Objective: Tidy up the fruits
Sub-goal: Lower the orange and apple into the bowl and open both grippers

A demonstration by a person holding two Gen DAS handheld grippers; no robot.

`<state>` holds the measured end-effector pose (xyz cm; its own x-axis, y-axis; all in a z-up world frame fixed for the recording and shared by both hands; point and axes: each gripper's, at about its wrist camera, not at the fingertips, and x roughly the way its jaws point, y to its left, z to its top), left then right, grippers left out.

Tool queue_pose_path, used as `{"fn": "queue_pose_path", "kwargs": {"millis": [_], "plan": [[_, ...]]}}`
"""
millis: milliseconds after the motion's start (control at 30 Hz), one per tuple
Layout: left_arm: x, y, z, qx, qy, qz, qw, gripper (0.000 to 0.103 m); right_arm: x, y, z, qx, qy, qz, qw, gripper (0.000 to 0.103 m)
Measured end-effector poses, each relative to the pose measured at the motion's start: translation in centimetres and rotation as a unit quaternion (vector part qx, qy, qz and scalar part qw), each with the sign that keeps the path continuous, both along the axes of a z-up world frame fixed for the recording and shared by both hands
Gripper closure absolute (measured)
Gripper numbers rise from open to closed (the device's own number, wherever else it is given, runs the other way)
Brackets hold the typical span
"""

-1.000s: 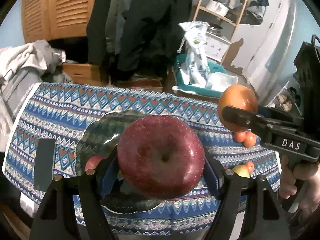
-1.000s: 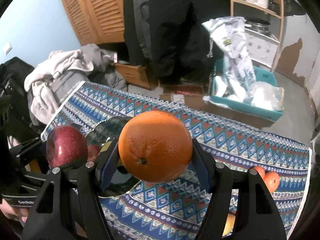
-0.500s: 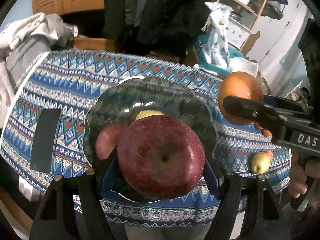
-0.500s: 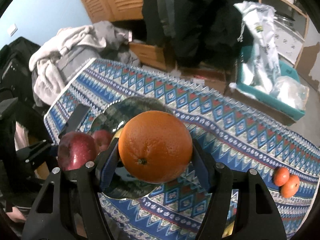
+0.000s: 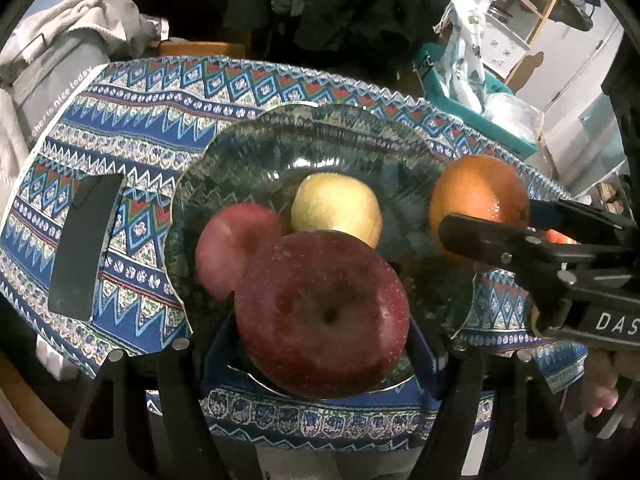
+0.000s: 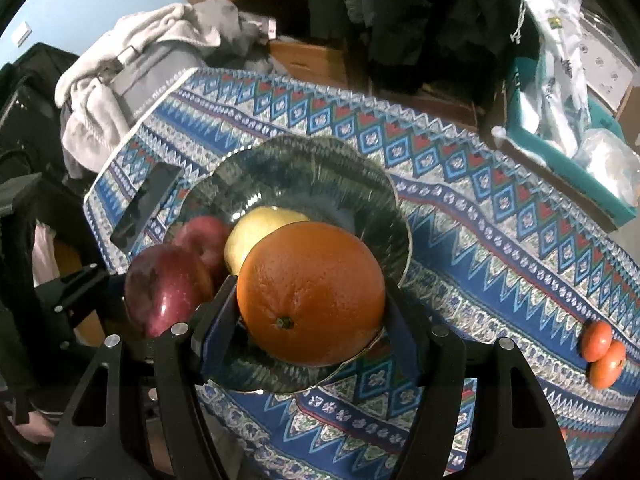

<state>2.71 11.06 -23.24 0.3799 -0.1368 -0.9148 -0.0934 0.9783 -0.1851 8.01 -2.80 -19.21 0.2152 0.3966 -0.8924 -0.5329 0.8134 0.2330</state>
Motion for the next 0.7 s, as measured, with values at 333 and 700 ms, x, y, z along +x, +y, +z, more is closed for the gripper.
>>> {"fn": "queue_pose_path", "kwargs": {"millis": [333,700], "plan": [[0.3,-0.5,-1.4,-0.003,0.017,-0.01,0.9998,0.026,-0.2,1.1,-2.5,-0.018,0.026,0.012,0.999,0.034],[0.3,-1.2,-2.7,-0.014,0.047,-0.016,0.9987,0.026,-0.5,1.6,-4.2,-0.037,0.041,0.019,0.998,0.034]]}}
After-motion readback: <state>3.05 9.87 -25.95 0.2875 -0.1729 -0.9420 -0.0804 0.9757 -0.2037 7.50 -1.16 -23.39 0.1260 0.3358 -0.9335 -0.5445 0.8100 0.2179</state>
